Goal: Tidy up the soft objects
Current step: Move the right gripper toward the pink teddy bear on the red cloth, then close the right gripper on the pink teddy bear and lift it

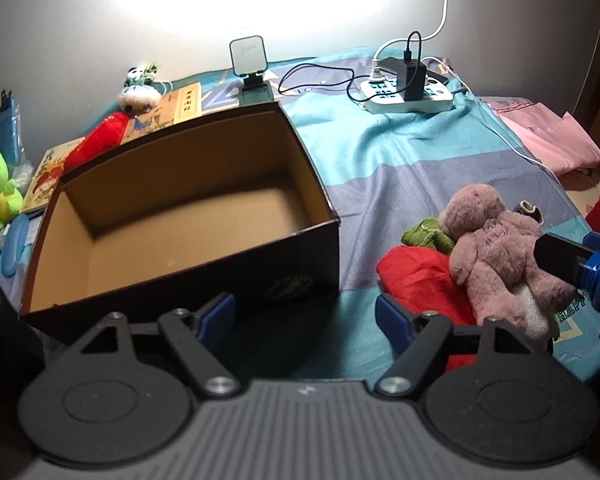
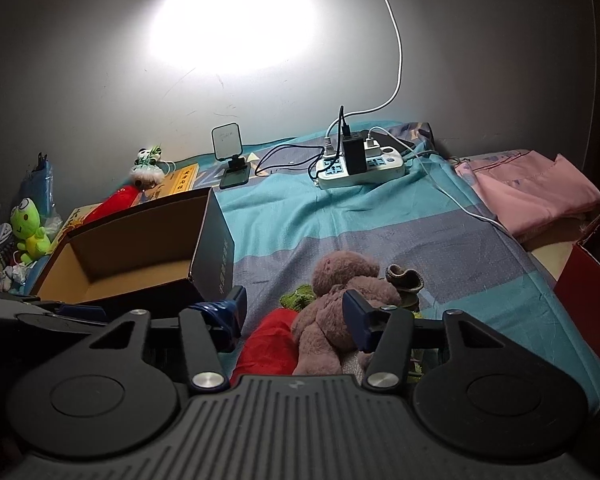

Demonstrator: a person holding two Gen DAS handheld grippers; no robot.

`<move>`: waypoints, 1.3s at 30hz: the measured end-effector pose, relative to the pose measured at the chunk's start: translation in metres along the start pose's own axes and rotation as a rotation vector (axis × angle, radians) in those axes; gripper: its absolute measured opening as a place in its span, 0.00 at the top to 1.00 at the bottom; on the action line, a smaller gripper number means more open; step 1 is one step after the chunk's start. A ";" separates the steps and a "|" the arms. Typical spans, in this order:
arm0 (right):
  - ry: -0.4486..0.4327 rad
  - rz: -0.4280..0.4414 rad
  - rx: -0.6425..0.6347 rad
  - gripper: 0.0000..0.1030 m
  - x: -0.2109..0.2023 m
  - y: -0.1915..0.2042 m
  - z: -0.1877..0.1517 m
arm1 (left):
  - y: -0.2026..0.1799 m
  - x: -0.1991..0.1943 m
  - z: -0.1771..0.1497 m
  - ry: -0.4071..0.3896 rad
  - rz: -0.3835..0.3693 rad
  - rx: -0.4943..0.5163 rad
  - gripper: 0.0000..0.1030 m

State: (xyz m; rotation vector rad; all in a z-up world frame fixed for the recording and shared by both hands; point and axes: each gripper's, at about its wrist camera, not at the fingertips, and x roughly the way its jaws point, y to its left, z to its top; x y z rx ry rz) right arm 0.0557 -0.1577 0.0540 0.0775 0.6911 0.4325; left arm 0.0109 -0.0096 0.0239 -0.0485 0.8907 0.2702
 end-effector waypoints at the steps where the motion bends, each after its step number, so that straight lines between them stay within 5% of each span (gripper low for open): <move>1: 0.005 0.004 -0.007 0.68 0.001 -0.001 0.000 | -0.003 -0.003 0.003 0.006 0.005 -0.006 0.24; 10: 0.041 0.079 -0.007 0.73 0.016 -0.025 0.012 | -0.005 0.005 0.048 0.052 0.004 -0.002 0.24; 25: 0.091 0.203 0.005 0.75 0.036 -0.069 0.010 | -0.028 0.038 0.046 0.096 0.008 -0.031 0.24; 32: 0.136 0.241 0.119 0.75 0.051 -0.105 0.008 | -0.038 0.038 0.037 0.041 -0.199 -0.027 0.22; 39: 0.211 0.276 0.218 0.75 0.070 -0.130 -0.001 | -0.059 0.068 0.029 0.123 -0.413 -0.017 0.22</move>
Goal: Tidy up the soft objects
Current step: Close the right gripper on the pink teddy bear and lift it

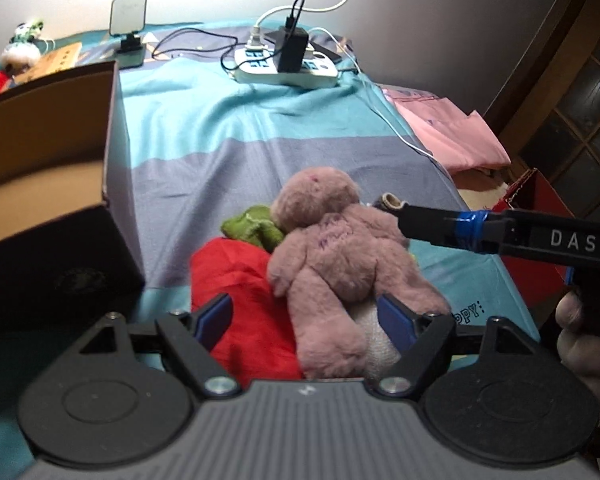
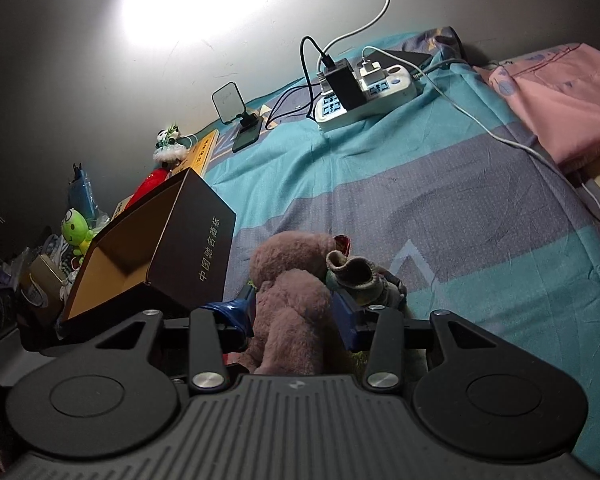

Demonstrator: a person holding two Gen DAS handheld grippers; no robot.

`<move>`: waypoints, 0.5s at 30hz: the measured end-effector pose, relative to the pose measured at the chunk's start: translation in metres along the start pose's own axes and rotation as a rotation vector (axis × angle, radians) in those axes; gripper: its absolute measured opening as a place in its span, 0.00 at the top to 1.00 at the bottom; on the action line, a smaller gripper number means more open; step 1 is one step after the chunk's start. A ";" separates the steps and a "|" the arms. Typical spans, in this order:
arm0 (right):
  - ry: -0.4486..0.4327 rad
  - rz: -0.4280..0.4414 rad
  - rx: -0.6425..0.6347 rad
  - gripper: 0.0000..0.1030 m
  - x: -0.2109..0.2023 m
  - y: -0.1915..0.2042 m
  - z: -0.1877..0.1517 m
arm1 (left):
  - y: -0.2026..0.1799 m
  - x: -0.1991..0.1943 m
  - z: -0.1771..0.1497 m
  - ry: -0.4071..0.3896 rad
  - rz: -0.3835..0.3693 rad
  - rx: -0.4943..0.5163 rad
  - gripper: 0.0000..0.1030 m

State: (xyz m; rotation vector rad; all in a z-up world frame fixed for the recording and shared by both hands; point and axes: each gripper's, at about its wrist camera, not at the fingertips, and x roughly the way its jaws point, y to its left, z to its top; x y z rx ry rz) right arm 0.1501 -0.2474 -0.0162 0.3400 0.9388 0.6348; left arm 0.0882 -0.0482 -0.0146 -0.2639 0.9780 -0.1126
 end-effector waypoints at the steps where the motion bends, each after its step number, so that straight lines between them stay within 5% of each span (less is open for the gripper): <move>1: 0.006 0.015 0.008 0.75 0.001 -0.003 0.000 | 0.000 0.004 0.000 0.003 -0.010 -0.004 0.22; 9: 0.043 0.043 0.033 0.75 0.028 -0.016 0.005 | 0.015 0.027 0.009 0.000 -0.156 -0.071 0.22; 15: 0.054 0.084 -0.007 0.84 0.027 -0.018 0.009 | 0.022 0.027 0.013 -0.034 -0.174 -0.130 0.32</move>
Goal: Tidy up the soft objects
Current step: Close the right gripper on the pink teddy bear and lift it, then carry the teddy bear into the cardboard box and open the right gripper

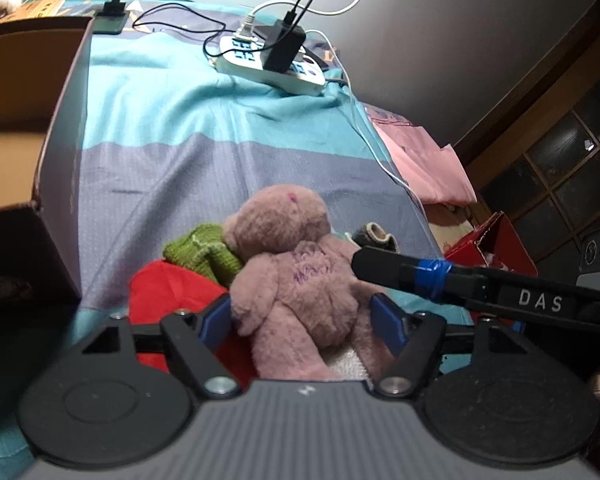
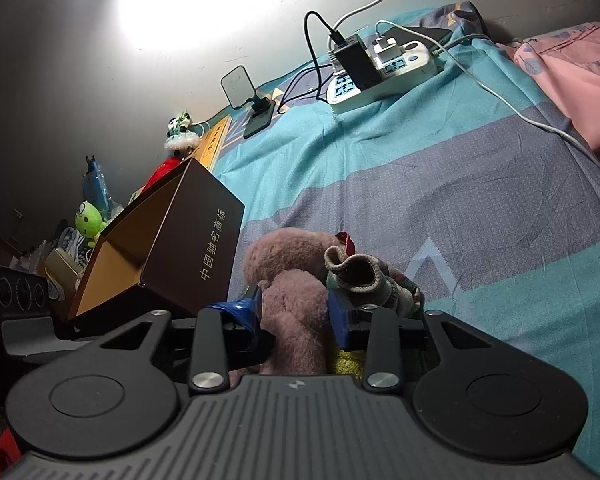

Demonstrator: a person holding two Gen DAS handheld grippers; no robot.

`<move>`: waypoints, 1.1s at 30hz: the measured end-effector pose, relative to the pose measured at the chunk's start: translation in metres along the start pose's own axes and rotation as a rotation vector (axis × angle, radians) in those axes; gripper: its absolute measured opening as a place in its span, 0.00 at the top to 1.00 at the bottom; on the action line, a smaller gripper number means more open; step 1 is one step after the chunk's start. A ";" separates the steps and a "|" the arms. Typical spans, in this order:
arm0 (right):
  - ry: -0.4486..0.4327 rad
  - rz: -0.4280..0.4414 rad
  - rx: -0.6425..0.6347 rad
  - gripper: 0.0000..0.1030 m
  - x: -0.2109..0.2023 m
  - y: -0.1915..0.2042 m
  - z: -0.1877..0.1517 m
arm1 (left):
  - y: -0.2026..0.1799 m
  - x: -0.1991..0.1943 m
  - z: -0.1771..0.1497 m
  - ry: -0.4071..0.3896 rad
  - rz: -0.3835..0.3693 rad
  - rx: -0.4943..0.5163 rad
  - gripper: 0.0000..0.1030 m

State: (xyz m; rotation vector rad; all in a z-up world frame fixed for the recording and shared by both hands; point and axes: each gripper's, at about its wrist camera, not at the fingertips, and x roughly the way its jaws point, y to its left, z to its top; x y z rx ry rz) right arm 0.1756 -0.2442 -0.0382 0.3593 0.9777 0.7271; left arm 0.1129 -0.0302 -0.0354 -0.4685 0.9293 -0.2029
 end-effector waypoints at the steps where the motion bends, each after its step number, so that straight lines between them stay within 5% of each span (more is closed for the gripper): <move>1: 0.006 0.007 -0.004 0.86 -0.001 -0.002 0.001 | -0.001 -0.001 0.000 -0.004 0.003 0.003 0.32; 9: -0.041 0.079 0.035 0.87 -0.018 -0.003 0.003 | -0.015 -0.020 0.004 -0.056 0.015 0.048 0.39; 20: -0.204 0.178 -0.025 0.87 -0.033 0.049 0.040 | -0.018 -0.083 0.042 -0.240 -0.028 0.090 0.39; 28: -0.266 0.252 -0.130 0.87 0.014 0.135 0.064 | 0.033 -0.152 0.083 -0.378 0.021 0.134 0.39; 33: -0.228 0.283 -0.160 0.87 0.074 0.195 0.060 | 0.095 -0.187 0.097 -0.409 0.103 0.146 0.39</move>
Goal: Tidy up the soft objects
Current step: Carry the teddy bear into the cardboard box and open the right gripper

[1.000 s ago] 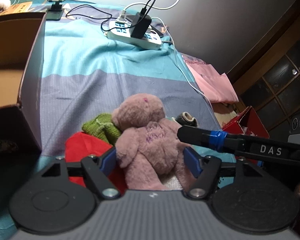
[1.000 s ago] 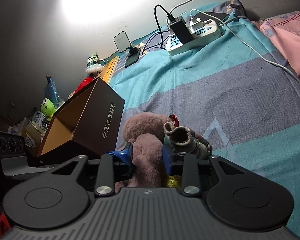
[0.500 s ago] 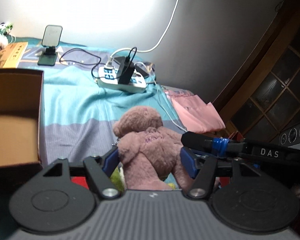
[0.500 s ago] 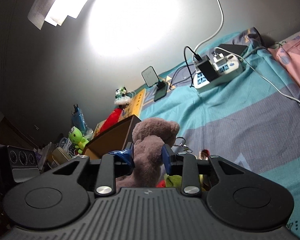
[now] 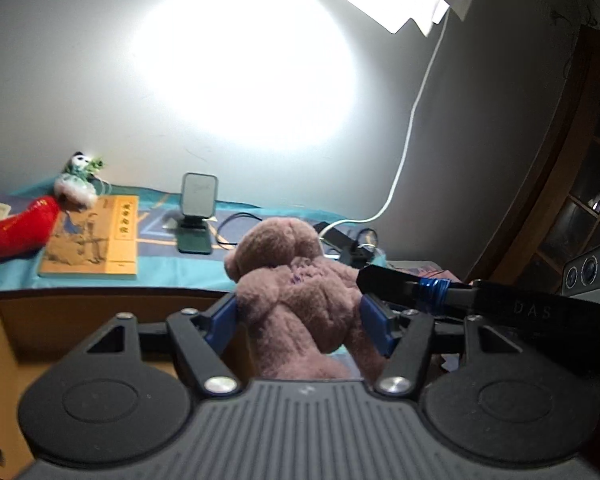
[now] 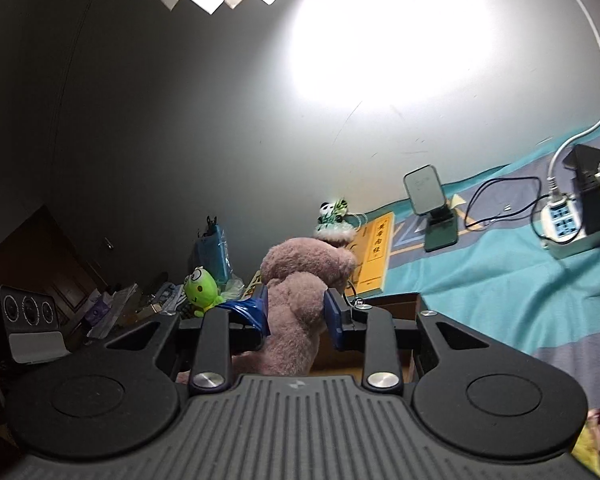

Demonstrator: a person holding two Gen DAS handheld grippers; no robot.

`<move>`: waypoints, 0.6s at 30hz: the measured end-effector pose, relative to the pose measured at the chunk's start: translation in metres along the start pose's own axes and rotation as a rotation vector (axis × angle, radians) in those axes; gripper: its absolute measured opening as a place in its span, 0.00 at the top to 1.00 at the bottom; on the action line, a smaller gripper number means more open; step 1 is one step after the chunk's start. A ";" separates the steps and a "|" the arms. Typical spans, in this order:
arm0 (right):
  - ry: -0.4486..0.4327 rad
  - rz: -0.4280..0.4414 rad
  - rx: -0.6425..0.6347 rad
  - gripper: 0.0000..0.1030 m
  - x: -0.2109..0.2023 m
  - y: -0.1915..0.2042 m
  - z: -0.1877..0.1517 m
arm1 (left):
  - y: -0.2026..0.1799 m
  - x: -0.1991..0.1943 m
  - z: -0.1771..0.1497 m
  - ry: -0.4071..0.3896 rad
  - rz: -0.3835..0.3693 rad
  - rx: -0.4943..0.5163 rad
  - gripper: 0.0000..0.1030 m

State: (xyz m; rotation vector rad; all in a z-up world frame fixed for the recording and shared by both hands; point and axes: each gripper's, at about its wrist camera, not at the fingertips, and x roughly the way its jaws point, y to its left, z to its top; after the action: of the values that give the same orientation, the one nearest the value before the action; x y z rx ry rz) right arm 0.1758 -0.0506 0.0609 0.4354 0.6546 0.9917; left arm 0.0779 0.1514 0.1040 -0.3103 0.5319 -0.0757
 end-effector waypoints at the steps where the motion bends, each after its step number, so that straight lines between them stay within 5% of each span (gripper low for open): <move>1: 0.014 0.005 0.005 0.87 0.014 0.005 -0.004 | 0.014 -0.001 0.001 0.006 0.017 0.002 0.39; 11: 0.209 -0.040 0.079 0.89 0.152 0.031 -0.047 | 0.155 0.016 -0.016 0.140 0.152 -0.020 0.39; 18: 0.363 -0.161 0.102 0.89 0.207 0.039 -0.070 | 0.203 0.043 -0.037 0.254 0.234 0.002 0.40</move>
State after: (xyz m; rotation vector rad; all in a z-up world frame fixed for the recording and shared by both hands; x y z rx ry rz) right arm 0.1826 0.1520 -0.0291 0.2878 1.0545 0.8929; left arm 0.0946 0.3279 -0.0104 -0.2355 0.8162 0.1128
